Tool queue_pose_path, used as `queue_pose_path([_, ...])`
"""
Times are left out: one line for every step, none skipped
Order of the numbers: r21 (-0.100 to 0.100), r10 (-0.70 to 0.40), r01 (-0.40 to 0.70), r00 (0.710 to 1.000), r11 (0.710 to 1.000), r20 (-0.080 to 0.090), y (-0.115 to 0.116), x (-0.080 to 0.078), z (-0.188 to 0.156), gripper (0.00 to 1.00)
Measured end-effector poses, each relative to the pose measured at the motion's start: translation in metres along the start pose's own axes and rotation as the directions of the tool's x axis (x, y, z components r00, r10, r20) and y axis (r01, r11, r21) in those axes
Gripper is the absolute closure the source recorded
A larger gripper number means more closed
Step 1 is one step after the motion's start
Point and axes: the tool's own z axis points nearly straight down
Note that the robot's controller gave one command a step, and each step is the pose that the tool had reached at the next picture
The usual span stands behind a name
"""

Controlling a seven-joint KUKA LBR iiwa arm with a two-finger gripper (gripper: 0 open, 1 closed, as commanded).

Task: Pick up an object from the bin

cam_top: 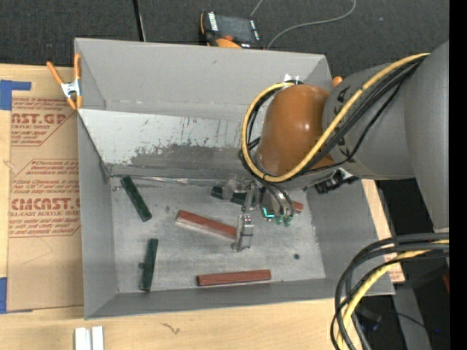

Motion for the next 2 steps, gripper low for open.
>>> queue_pose_path([0.001, -0.08, 0.08, 0.997, 0.997, 0.003, -0.0022, -0.0085, 0.0615, 0.0])
queue_pose_path([0.001, -0.079, 0.079, 0.997, 0.997, 0.008, -0.0022, -0.01, 0.0583, 1.0])
